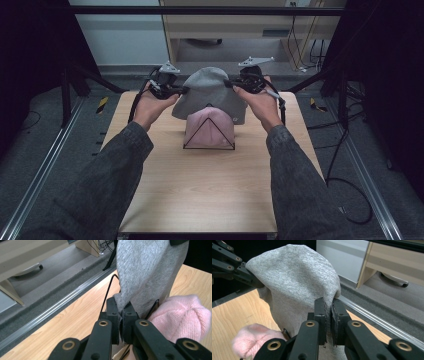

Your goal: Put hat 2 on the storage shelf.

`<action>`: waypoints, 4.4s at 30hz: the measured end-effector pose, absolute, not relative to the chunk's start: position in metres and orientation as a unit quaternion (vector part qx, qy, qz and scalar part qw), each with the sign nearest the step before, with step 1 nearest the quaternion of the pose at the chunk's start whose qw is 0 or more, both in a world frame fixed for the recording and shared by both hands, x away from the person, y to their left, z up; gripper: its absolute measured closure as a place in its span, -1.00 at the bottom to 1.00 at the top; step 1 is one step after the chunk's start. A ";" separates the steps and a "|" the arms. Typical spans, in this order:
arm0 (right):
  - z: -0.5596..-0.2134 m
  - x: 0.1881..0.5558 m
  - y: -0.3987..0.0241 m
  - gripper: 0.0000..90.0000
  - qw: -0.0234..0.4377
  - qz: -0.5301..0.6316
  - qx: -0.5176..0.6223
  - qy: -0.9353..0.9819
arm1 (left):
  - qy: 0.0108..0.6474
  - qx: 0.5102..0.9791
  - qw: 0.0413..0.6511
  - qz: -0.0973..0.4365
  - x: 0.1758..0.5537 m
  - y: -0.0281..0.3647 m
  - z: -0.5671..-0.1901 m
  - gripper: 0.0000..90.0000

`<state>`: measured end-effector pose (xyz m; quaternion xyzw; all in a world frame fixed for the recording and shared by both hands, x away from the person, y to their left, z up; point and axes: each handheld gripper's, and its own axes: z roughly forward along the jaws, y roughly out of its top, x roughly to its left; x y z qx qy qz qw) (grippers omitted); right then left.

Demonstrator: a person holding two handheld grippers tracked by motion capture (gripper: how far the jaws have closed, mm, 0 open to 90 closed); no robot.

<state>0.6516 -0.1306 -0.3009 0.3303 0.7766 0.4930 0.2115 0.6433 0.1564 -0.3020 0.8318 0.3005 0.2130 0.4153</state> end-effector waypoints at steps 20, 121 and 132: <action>-0.328 0.650 -0.127 0.88 0.195 0.482 0.335 0.786 | 0.305 0.839 0.403 0.201 0.640 0.160 -0.324 0.94; -0.477 0.501 -0.222 -0.61 0.166 0.354 0.482 0.784 | 0.358 0.869 0.306 0.151 0.513 0.242 -0.461 -0.88; -0.494 0.497 -0.223 -0.63 0.160 0.340 0.494 0.784 | 0.377 0.865 0.300 0.139 0.510 0.249 -0.480 -0.89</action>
